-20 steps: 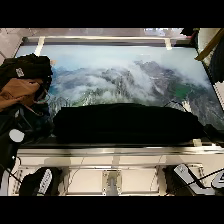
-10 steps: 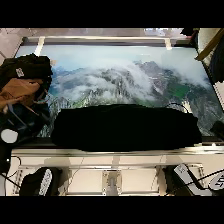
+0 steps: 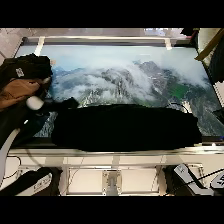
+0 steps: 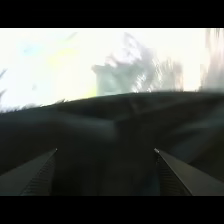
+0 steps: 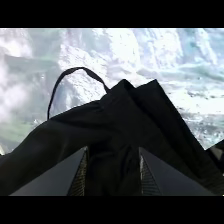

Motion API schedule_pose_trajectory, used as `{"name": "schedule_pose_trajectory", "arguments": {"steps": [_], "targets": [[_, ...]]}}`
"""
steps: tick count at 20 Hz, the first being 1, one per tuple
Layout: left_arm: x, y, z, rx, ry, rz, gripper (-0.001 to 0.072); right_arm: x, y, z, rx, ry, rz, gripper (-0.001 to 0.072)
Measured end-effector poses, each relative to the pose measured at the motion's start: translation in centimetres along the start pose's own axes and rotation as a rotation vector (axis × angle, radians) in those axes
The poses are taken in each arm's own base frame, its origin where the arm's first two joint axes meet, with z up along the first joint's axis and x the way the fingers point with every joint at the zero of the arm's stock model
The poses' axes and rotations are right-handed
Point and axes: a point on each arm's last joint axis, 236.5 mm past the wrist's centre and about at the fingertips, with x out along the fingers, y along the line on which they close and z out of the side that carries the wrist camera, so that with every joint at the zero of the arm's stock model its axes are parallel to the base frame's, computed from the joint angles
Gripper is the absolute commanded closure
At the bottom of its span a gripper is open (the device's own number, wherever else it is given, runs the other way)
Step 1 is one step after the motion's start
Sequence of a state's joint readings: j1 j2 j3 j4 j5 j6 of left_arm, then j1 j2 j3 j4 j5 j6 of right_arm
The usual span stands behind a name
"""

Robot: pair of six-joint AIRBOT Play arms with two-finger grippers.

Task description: Fold the clothes and pants, and hang the long-sleeved shirts on hangers.

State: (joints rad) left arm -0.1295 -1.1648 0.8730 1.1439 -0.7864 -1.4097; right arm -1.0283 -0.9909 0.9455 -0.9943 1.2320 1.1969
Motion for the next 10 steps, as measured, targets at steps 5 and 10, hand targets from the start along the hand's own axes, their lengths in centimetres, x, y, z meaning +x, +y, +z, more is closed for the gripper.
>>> {"name": "schedule_pose_trajectory", "arguments": {"steps": [5,10], "targets": [[4.2,0.0,1.3,0.335,0.263,0.325,-0.0006,0.0,0.4,0.1,-0.044,-0.003,0.015,0.0349],[4.3,2.0,-0.1,0.337,0.434,0.535,-0.0006,0.0,0.3,0.5,-0.091,-0.018,0.013,0.0349]]}}
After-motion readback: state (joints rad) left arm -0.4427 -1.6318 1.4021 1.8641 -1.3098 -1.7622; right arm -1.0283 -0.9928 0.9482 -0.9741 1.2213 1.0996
